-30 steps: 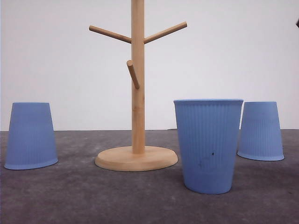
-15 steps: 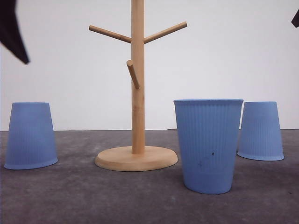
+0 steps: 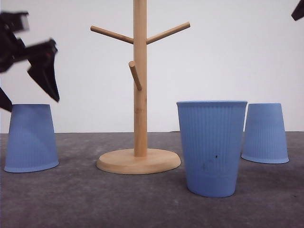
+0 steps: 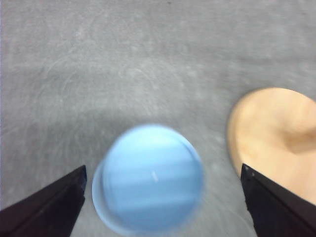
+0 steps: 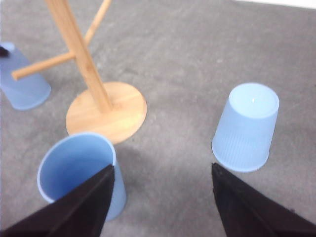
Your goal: Place three cups
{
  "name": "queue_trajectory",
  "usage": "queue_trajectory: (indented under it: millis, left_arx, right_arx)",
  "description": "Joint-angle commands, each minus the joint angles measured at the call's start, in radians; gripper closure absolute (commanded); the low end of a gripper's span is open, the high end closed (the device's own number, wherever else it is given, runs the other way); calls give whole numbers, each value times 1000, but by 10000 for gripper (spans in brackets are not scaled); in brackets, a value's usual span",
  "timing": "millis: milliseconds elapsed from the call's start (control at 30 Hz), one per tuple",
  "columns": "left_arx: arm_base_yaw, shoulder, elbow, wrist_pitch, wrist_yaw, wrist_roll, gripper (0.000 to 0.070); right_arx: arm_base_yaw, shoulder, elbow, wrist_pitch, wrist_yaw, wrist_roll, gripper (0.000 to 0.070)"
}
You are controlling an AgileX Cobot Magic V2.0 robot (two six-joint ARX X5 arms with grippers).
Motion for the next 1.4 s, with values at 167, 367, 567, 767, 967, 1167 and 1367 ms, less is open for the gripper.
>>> queue_trajectory:
  millis: [167, 367, 567, 767, 967, 1167, 1367]
  left_arx:
    - [-1, 110, 16, 20, -3, 11, 98]
    - [-1, 149, 16, 53, -14, 11, 134]
    - [-1, 149, 16, 52, -22, 9, 359]
    - [-2, 86, 16, 9, -9, -4, 359]
    - [11, -67, 24, -71, 52, -80, 359]
    - [57, -186, 109, -167, 203, -171, 358]
    - [132, -200, 255, -177, 352, -261, 358]
  right_arx:
    - [4, 3, 13, 74, -1, 46, 304]
    - [4, 3, 13, 82, -1, 61, 304]
    - [4, 3, 13, 82, 0, 61, 304]
    - [4, 3, 13, 82, -1, 62, 304]
    - [4, 3, 13, 82, 0, 61, 304]
    - [4, 3, 13, 82, 0, 61, 304]
    - [4, 3, 13, 83, 0, 61, 304]
